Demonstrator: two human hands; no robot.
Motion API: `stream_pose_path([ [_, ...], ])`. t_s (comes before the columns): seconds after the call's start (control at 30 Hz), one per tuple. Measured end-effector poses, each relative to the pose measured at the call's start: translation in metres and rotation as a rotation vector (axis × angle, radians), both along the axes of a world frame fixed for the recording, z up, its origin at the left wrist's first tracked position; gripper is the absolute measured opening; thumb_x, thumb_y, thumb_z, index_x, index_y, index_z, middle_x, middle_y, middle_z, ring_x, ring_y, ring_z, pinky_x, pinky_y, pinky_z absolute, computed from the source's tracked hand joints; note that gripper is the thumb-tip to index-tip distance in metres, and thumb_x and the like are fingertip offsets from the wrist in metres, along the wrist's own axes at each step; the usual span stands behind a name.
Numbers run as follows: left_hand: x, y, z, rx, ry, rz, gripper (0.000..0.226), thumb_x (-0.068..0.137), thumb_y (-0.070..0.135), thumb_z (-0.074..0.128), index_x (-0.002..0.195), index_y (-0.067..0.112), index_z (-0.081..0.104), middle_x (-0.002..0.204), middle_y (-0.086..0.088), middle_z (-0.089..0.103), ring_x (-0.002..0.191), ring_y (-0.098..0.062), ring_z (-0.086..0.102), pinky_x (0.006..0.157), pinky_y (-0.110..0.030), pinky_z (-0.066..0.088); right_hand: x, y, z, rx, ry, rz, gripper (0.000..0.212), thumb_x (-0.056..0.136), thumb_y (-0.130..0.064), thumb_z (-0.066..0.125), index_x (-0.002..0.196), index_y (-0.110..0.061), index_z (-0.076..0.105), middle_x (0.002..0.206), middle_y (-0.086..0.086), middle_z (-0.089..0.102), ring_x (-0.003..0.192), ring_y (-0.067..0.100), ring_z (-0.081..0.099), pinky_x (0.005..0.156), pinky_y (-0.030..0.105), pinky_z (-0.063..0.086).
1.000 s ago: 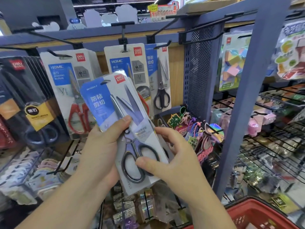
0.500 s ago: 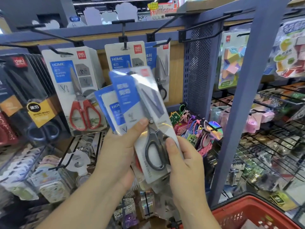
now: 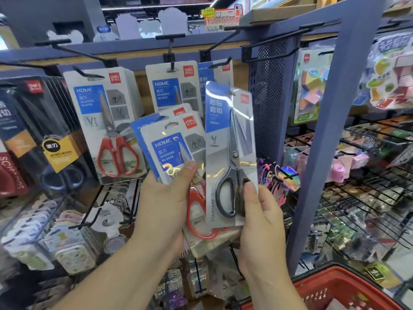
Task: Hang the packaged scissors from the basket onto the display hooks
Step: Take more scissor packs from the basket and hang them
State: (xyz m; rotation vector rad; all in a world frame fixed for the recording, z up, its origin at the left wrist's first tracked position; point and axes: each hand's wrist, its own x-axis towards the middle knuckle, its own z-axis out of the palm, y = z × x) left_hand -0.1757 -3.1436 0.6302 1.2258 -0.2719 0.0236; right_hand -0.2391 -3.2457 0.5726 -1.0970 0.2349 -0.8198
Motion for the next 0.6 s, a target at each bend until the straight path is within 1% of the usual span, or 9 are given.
stream_pose_path([
  [0.07, 0.003, 0.001, 0.002, 0.03, -0.016, 0.037, 0.016, 0.096, 0.012, 0.071, 0.111, 0.019, 0.074, 0.103, -0.002, 0.082, 0.098, -0.025, 0.078, 0.096, -0.054, 0.06, 0.001, 0.0, 0.001, 0.025, -0.009, 0.033, 0.033, 0.098, -0.042, 0.064, 0.102, -0.01, 0.069, 0.099, 0.018, 0.075, 0.087, 0.022, 0.068, 0.077, 0.043, 0.058],
  [0.1, 0.004, 0.001, 0.004, 0.039, -0.019, 0.043, 0.016, 0.096, 0.012, 0.071, 0.111, 0.019, 0.074, 0.103, -0.001, 0.082, 0.099, -0.025, 0.078, 0.097, -0.054, 0.059, 0.001, -0.003, 0.001, 0.039, -0.016, 0.056, 0.033, 0.094, -0.04, 0.062, 0.104, -0.009, 0.069, 0.096, 0.014, 0.076, 0.085, 0.019, 0.069, 0.073, 0.034, 0.059],
  [0.13, 0.007, 0.002, 0.004, 0.044, -0.016, 0.044, 0.017, 0.097, 0.012, 0.071, 0.112, 0.019, 0.074, 0.105, -0.001, 0.082, 0.101, -0.025, 0.078, 0.099, -0.055, 0.058, 0.001, -0.007, 0.002, 0.051, -0.022, 0.081, 0.034, 0.091, -0.038, 0.06, 0.105, -0.009, 0.07, 0.096, 0.01, 0.078, 0.084, 0.016, 0.071, 0.07, 0.028, 0.059],
  [0.17, 0.008, 0.003, 0.005, 0.043, -0.008, 0.043, 0.019, 0.097, 0.013, 0.071, 0.114, 0.019, 0.074, 0.107, -0.002, 0.081, 0.103, -0.026, 0.077, 0.1, -0.057, 0.057, 0.0, -0.012, 0.004, 0.059, -0.025, 0.108, 0.035, 0.089, -0.037, 0.06, 0.107, -0.009, 0.071, 0.098, 0.009, 0.079, 0.085, 0.016, 0.072, 0.07, 0.027, 0.059],
  [0.27, 0.014, 0.007, 0.005, 0.039, -0.003, 0.047, 0.022, 0.097, 0.016, 0.071, 0.118, 0.022, 0.074, 0.112, -0.001, 0.081, 0.106, -0.027, 0.077, 0.1, -0.057, 0.057, 0.0, -0.033, 0.012, -0.005, -0.022, 0.122, 0.037, 0.09, -0.039, 0.059, 0.111, -0.012, 0.072, 0.106, 0.007, 0.079, 0.094, 0.017, 0.073, 0.082, 0.031, 0.059],
  [0.33, 0.016, 0.011, 0.006, 0.034, -0.013, 0.057, 0.021, 0.097, 0.016, 0.07, 0.116, 0.024, 0.073, 0.109, 0.002, 0.081, 0.103, -0.022, 0.078, 0.098, -0.051, 0.059, 0.003, -0.046, 0.019, -0.06, -0.032, 0.108, 0.031, 0.093, -0.037, 0.058, 0.109, -0.014, 0.071, 0.104, 0.004, 0.078, 0.093, 0.015, 0.072, 0.079, 0.029, 0.058],
  [0.43, 0.019, 0.017, 0.011, 0.017, 0.001, 0.066, 0.02, 0.098, 0.018, 0.069, 0.116, 0.025, 0.073, 0.108, 0.001, 0.081, 0.1, -0.026, 0.078, 0.091, -0.048, 0.061, 0.011, -0.06, 0.031, -0.149, -0.041, 0.089, 0.019, 0.103, -0.027, 0.055, 0.106, -0.016, 0.07, 0.1, 0.001, 0.078, 0.089, 0.012, 0.071, 0.075, 0.025, 0.058],
  [0.53, 0.023, 0.025, 0.014, 0.022, -0.025, 0.094, 0.025, 0.098, 0.019, 0.069, 0.122, 0.024, 0.072, 0.113, 0.001, 0.08, 0.106, -0.026, 0.077, 0.098, -0.054, 0.058, 0.022, -0.068, 0.039, -0.202, -0.04, 0.049, 0.018, 0.107, -0.022, 0.052, 0.103, -0.015, 0.068, 0.092, -0.006, 0.076, 0.086, 0.009, 0.068, 0.072, 0.02, 0.054],
  [0.6, 0.025, 0.029, 0.015, 0.021, -0.035, 0.107, 0.026, 0.098, 0.021, 0.071, 0.124, 0.025, 0.071, 0.116, 0.0, 0.08, 0.109, -0.028, 0.076, 0.102, -0.058, 0.056, 0.028, -0.07, 0.041, -0.192, -0.028, 0.026, 0.018, 0.107, -0.024, 0.054, 0.101, -0.019, 0.07, 0.093, -0.004, 0.075, 0.088, 0.012, 0.067, 0.075, 0.024, 0.054],
])
